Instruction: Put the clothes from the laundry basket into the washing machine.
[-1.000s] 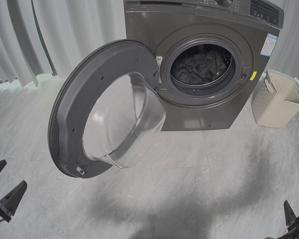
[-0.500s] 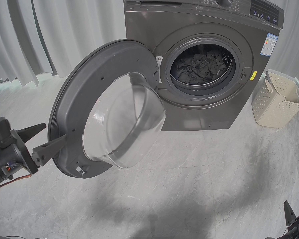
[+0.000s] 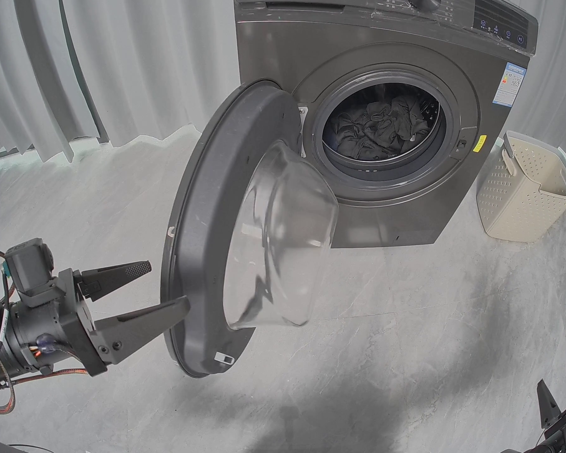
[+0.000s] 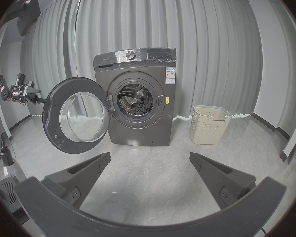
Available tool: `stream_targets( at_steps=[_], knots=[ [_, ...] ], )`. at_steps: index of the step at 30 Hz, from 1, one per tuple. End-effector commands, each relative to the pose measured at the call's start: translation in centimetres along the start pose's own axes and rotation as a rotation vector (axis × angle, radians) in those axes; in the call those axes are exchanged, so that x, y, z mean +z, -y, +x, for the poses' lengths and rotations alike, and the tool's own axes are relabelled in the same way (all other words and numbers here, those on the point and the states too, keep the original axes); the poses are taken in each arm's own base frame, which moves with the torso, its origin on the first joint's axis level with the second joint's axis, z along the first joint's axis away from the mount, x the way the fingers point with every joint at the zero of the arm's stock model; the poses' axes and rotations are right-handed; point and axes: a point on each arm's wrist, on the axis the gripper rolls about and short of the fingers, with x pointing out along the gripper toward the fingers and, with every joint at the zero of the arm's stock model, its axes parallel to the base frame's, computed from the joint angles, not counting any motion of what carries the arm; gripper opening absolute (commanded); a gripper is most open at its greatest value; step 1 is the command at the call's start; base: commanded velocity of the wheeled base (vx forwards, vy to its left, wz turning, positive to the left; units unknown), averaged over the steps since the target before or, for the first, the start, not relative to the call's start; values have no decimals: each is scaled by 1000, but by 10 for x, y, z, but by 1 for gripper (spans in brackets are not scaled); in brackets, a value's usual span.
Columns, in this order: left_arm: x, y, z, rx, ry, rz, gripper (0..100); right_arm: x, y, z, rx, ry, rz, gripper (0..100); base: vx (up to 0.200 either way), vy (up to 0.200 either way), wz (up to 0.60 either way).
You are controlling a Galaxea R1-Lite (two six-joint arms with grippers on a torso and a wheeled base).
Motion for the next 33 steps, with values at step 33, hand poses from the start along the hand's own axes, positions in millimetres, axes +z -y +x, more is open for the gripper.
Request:
stream_targets(
  at_steps=[33],
  knots=[
    [-34, -13, 75, 102, -117, 120, 100, -5, 0, 0, 2, 0, 0, 100, 0, 0, 0]
  ],
)
